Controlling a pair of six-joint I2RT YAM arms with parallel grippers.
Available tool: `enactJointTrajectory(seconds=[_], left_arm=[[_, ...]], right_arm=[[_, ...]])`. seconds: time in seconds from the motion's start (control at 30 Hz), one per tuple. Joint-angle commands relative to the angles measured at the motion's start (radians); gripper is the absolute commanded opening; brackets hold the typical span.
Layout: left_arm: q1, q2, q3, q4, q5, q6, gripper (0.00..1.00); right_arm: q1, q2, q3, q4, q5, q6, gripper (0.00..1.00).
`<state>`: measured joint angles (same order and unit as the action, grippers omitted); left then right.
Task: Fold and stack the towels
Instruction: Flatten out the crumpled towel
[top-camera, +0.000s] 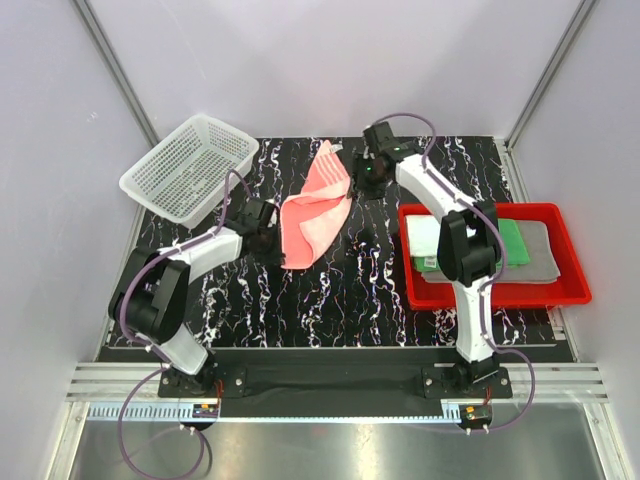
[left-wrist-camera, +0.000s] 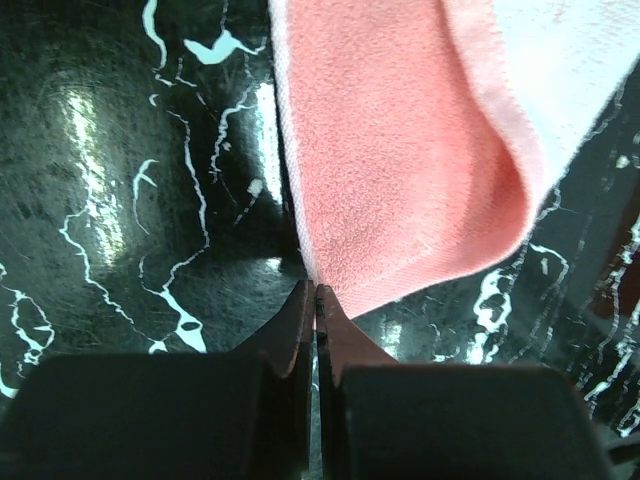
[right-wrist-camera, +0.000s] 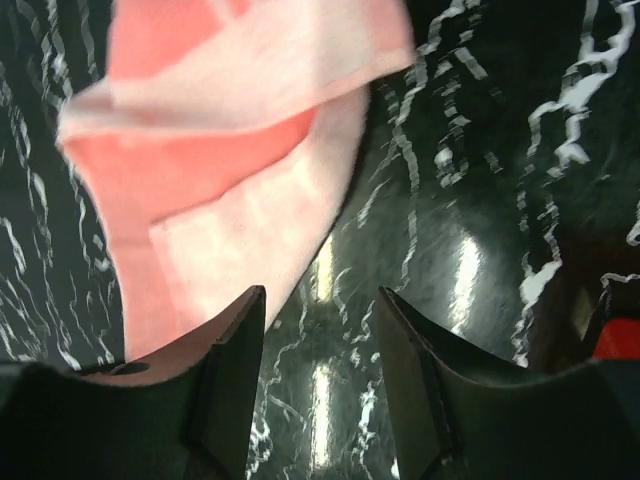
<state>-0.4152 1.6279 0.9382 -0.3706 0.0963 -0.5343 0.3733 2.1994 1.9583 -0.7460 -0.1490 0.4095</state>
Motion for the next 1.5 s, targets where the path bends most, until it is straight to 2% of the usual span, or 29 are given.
enactJointTrajectory(seconds=[0.0, 0.07, 0.27, 0.57, 0.77, 1.1, 1.17, 1.3, 1.4, 1.47], left_arm=[[0.001, -0.059, -0.024, 0.05, 0.034, -0.021, 0.0], [0.001, -0.077, -0.053, 0.07, 0.033, -0.035, 0.0], [0.001, -0.076, -0.096, 0.114, 0.062, -0.062, 0.0], [0.001, -0.074, -0.133, 0.168, 0.086, -0.087, 0.0], [0.003, -0.074, -0.137, 0.18, 0.085, -0.09, 0.0], [0.01, -0.077, -0.153, 0.197, 0.091, -0.093, 0.0], [0.012, -0.08, -0.154, 0.197, 0.091, -0.093, 0.0], [0.012, -0.083, -0.157, 0.203, 0.091, -0.093, 0.0], [0.012, -0.097, -0.167, 0.21, 0.088, -0.098, 0.0], [0.013, -0.102, -0.158, 0.2, 0.088, -0.099, 0.0]], right_arm=[[0.131, -0.129, -0.038, 0.011, 0.116, -0.106, 0.54], [0.183, -0.122, -0.065, 0.06, 0.124, -0.078, 0.49], [0.285, -0.037, -0.079, 0.174, 0.203, -0.038, 0.47], [0.348, 0.04, -0.088, 0.312, 0.227, -0.001, 0.41], [0.375, 0.094, -0.053, 0.298, 0.25, 0.002, 0.47], [0.403, 0.183, 0.004, 0.251, 0.377, -0.008, 0.44], [0.404, 0.19, 0.005, 0.232, 0.402, -0.008, 0.41], [0.404, 0.136, -0.051, 0.24, 0.486, 0.005, 0.18], [0.404, 0.07, -0.104, 0.28, 0.502, 0.005, 0.09], [0.403, 0.031, -0.12, 0.278, 0.514, 0.006, 0.06]])
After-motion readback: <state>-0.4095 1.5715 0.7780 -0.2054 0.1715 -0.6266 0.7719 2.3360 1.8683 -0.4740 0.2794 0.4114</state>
